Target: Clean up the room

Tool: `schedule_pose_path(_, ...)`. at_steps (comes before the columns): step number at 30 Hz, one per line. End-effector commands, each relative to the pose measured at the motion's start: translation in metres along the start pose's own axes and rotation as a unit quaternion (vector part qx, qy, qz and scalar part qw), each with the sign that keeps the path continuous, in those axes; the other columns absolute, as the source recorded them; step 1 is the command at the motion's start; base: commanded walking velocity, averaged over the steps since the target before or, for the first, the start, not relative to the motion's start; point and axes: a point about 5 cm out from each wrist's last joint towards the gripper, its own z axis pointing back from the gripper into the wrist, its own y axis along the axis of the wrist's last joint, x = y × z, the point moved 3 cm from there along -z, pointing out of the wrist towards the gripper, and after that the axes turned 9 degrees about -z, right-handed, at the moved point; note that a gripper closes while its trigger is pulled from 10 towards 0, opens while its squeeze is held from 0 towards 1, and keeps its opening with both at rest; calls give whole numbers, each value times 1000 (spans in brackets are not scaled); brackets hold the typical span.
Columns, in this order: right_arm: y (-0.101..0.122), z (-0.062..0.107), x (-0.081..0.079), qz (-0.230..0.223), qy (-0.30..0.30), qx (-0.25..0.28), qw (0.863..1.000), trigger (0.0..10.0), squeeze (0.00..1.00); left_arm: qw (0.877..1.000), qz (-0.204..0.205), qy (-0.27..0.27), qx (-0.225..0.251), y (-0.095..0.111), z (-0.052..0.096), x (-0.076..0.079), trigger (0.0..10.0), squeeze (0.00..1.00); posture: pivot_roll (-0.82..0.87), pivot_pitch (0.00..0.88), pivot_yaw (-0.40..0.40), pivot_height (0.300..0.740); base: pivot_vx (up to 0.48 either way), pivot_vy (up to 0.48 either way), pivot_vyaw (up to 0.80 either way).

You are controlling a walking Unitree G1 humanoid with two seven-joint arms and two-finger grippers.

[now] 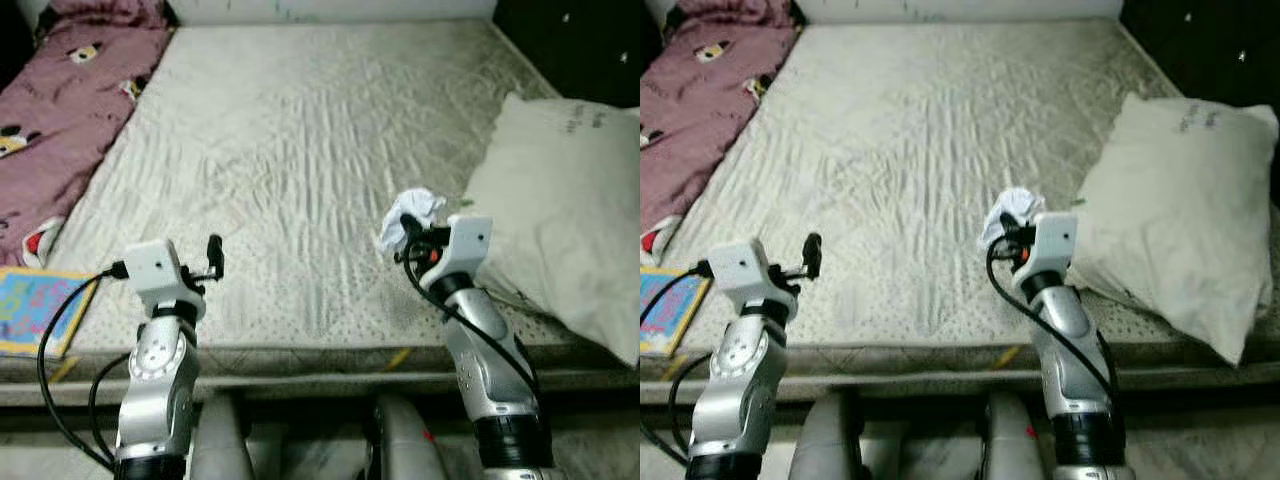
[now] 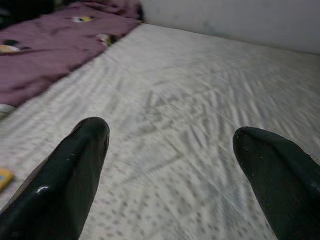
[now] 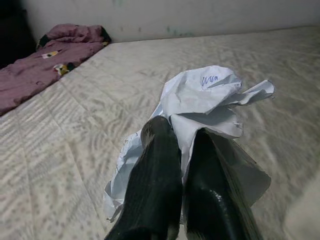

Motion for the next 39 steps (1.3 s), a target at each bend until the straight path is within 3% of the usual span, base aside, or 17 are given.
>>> schedule_pose_path(1, 0, -1, 1, 2, -5, -4, 1000, 10000, 0, 1000, -8, 5, -5, -1, -1, -2, 10000, 0, -79, 0, 0, 707, 0, 0, 0)
schedule_pose_path(3, -4, -1, 3, 23, -19, -11, 999, 10000, 0, 1000, -8, 3, -4, 0, -1, -2, 10000, 0, -79, 0, 1, 707, 0, 0, 0)
schedule_pose_path(10, -7, -1, 6, 34, -32, -15, 999, 10000, 0, 1000, -9, 2, -3, 0, -1, -2, 10000, 0, -78, 0, 3, 707, 0, 0, 0)
schedule_pose_path(23, -6, -1, 10, 32, -31, -8, 999, 10000, 0, 1000, -8, -2, -1, 0, -2, -1, 10000, 0, -78, 0, 2, 707, 0, 0, 0)
schedule_pose_path(29, -4, -3, 10, 31, -23, -4, 999, 10000, 0, 1000, -5, -6, -3, -1, -2, 0, 10000, 0, -74, 0, -2, 740, 0, 0, 0)
schedule_pose_path(39, -4, -6, 7, 29, -17, -2, 999, 10000, 0, 1000, -1, -10, -7, -4, -2, 2, 10000, 0, -74, 0, 2, 740, 0, 0, 0)
